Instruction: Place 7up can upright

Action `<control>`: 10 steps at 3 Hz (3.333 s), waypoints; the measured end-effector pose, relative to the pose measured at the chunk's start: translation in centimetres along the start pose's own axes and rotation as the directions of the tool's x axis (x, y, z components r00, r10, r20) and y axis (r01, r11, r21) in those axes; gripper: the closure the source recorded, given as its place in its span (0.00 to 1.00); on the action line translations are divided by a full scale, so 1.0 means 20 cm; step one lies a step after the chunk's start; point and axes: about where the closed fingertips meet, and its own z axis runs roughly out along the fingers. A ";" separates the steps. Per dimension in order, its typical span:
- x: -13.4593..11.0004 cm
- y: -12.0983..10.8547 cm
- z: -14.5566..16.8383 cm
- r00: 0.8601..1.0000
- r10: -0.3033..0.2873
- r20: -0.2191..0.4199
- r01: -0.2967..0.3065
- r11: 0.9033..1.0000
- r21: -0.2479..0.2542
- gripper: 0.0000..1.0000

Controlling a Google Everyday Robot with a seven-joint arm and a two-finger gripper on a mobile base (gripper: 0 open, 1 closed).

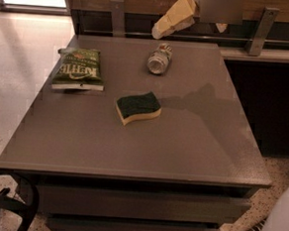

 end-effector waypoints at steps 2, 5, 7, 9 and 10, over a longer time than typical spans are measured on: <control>-0.18 0.07 0.29 0.974 0.208 -0.089 -0.197 0.973 0.124 0.00; -0.24 -0.06 0.45 0.933 0.338 -0.122 -0.309 0.928 0.206 0.00; -0.28 -0.14 0.46 0.928 0.367 -0.064 -0.353 0.921 0.164 0.00; -0.38 0.21 0.12 0.939 0.221 0.262 -0.261 0.957 0.127 0.00; -0.28 0.24 0.27 0.958 0.199 0.206 -0.232 0.961 0.149 0.00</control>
Offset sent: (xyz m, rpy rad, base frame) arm 0.0535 0.0517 -0.0416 -0.0905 0.1470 -0.3238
